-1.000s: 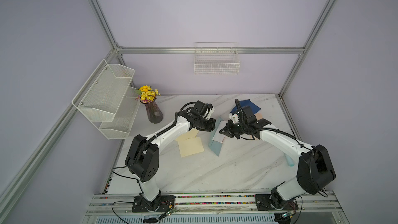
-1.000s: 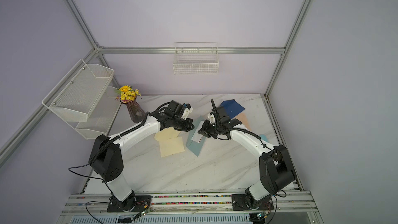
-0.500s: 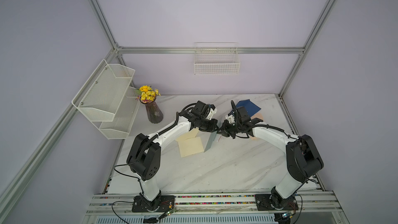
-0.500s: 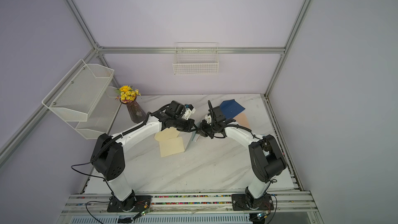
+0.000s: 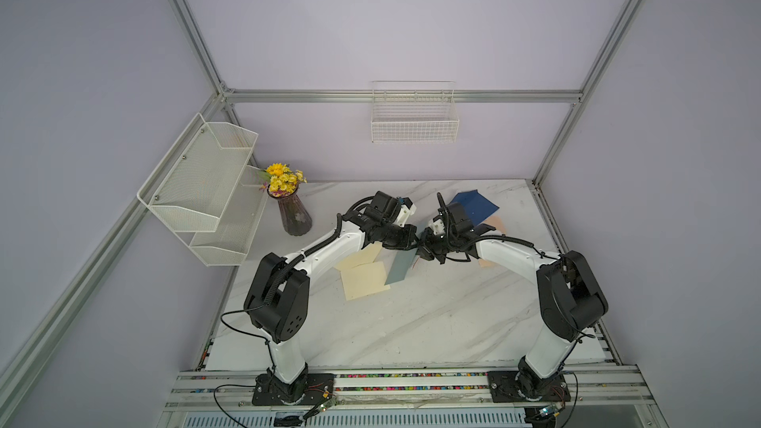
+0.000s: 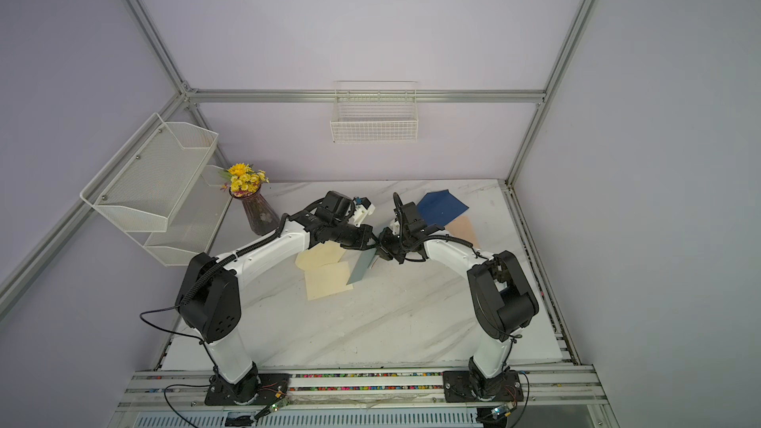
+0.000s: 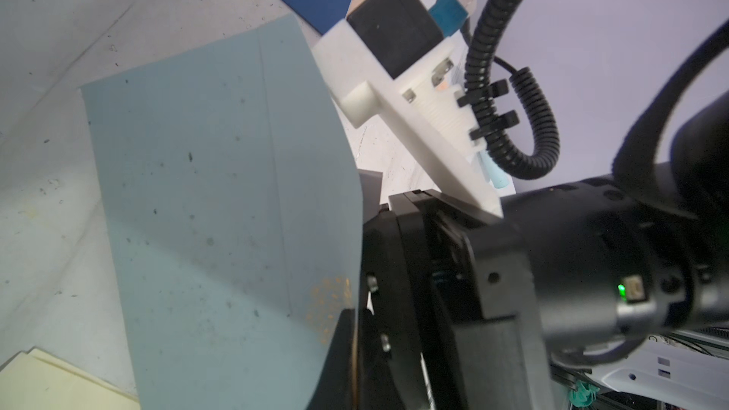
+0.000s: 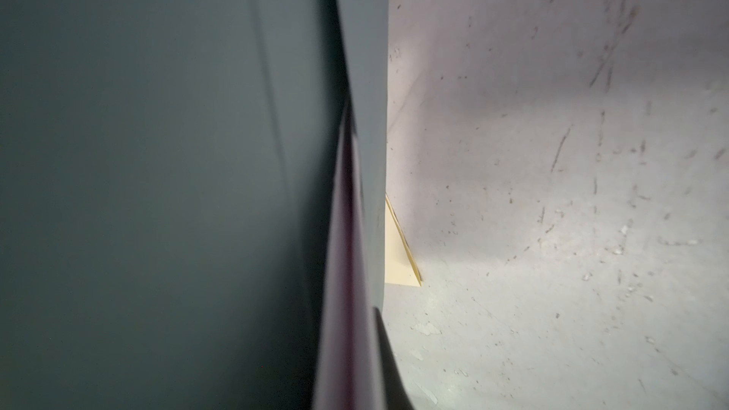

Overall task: Fold the letter paper in half and place it into the envelope
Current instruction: Place the letter paper in the envelope.

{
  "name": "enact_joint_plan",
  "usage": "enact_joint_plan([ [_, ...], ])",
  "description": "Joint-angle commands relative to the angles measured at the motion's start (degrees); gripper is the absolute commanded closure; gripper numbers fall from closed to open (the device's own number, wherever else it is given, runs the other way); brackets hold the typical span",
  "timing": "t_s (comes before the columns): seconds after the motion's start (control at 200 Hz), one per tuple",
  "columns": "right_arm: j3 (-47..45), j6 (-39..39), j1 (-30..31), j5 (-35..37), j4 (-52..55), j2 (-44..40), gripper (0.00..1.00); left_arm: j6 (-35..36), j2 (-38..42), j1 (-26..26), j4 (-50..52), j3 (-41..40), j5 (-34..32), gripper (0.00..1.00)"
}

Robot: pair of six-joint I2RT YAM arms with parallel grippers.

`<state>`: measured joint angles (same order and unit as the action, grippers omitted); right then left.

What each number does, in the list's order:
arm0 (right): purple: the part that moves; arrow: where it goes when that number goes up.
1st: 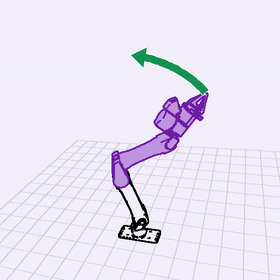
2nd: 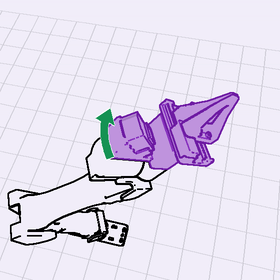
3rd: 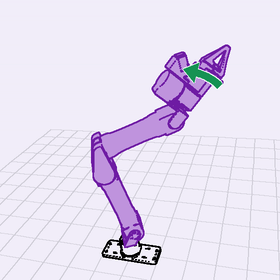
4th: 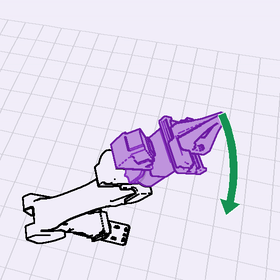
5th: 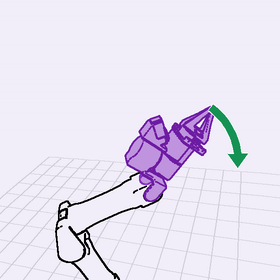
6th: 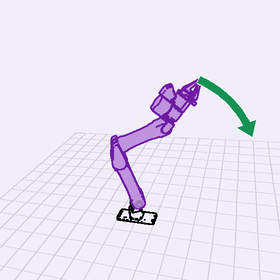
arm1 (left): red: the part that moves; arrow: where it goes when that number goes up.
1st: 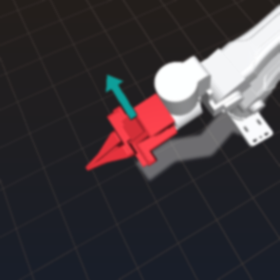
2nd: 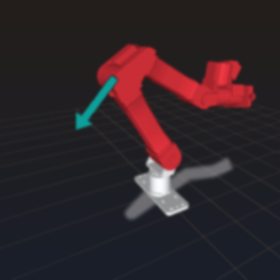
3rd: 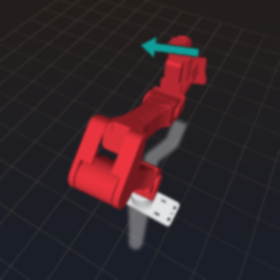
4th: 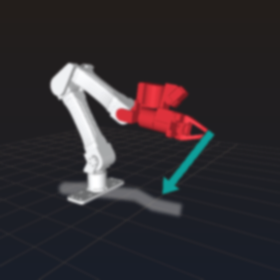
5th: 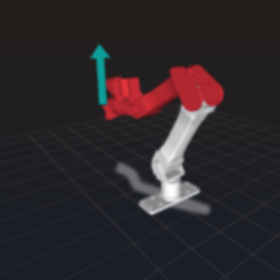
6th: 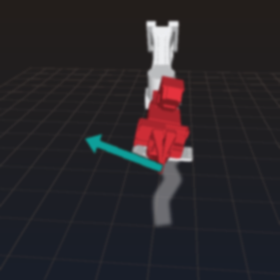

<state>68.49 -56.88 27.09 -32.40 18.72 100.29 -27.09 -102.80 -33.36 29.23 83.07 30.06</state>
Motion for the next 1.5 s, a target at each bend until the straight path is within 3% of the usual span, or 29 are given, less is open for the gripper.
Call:
enact_joint_plan([
  [0.0, 2.5, -1.8, 1.0, -2.1, -1.5, -2.6, 0.86, -0.2, -0.2, -0.7, -3.1, 0.6, 3.9, 1.00],
  [0.295, 0.7, -2.4, 0.9, -0.2, 5.3, -8.8, 0.52, -0.7, 0.9, 1.5, -4.5, -2.3, 4.0, 1.00],
  [0.505, -0.5, -1.2, 0.9, 1.7, 7.2, -9.7, 0.21, -3.8, 2.2, 4.0, -8.7, -5.1, 6.9, 1.00],
  [0.865, -0.4, 2.4, 1.0, 5.6, 5.4, -5.7, 0.13, -11.3, 4.6, 5.5, -18.4, -11.3, 11.6, 1.00],
  [1.205, -0.1, 3.3, -0.2, 9.8, 5.5, -2.5, 0.10, -12.8, 6.4, 5.7, -20.6, -13.4, 12.8, 1.00],
  [1.495, -2.0, 2.3, -3.9, 7.4, 1.8, -0.7, 0.09, -13.2, 6.7, 5.6, -20.9, -13.6, 13.4, 1.00],
])
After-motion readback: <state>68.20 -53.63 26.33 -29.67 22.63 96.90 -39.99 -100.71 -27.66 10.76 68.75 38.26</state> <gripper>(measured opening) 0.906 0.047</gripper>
